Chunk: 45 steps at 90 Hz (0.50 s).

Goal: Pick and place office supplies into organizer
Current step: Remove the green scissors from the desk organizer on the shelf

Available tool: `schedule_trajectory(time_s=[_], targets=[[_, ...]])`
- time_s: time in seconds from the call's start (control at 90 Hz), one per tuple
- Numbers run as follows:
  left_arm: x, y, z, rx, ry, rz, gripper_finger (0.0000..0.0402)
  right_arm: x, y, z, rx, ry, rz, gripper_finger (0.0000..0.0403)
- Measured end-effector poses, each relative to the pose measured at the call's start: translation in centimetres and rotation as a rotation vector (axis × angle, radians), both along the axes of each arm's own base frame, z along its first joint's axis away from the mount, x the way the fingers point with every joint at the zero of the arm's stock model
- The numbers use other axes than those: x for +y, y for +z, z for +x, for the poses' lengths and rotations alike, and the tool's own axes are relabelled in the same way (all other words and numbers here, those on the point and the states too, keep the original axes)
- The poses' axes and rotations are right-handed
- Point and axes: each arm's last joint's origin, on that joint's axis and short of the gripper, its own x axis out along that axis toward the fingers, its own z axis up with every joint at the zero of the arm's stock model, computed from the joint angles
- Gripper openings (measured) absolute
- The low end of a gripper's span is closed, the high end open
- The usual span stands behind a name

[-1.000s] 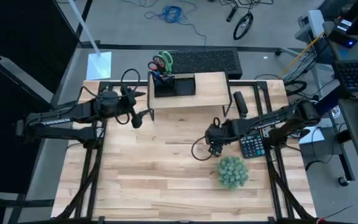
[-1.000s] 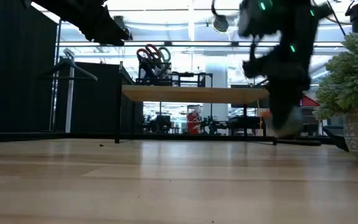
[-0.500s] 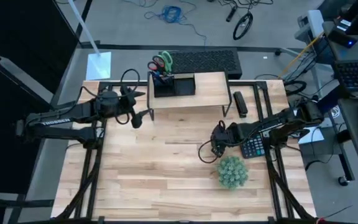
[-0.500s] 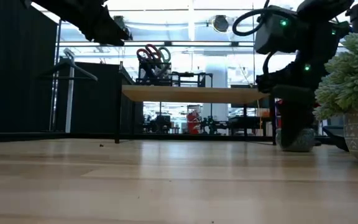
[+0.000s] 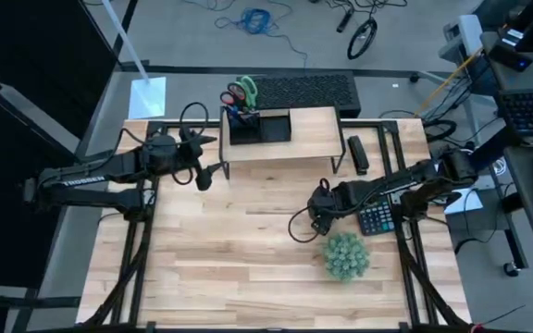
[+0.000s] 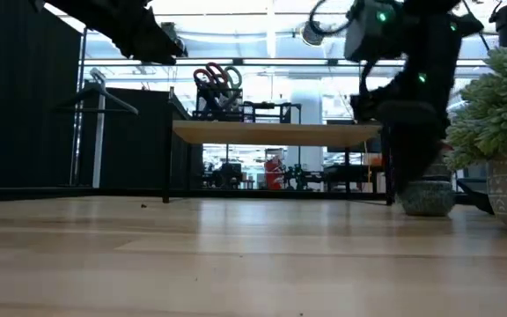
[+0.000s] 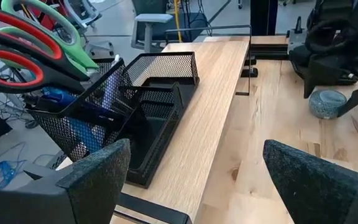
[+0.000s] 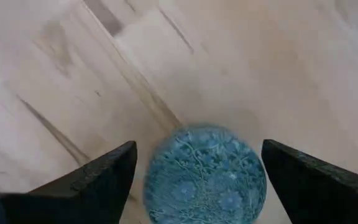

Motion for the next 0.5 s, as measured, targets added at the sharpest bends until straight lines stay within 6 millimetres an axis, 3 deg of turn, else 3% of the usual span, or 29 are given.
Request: schedule_trajectory(time_s=[0.222,0.5], targets=[[0.0,-0.1,0.0,0.006,0.0,-0.001,0.0356,-0.1,3.9,2.0,-0.084,0.065,-0.138,0.0329],[0.1,0.4,0.1,-0.036,0.033,0.022,0.0356,-0.7,8.6,4.6,-0.266,0.092,-0.48,0.0329]])
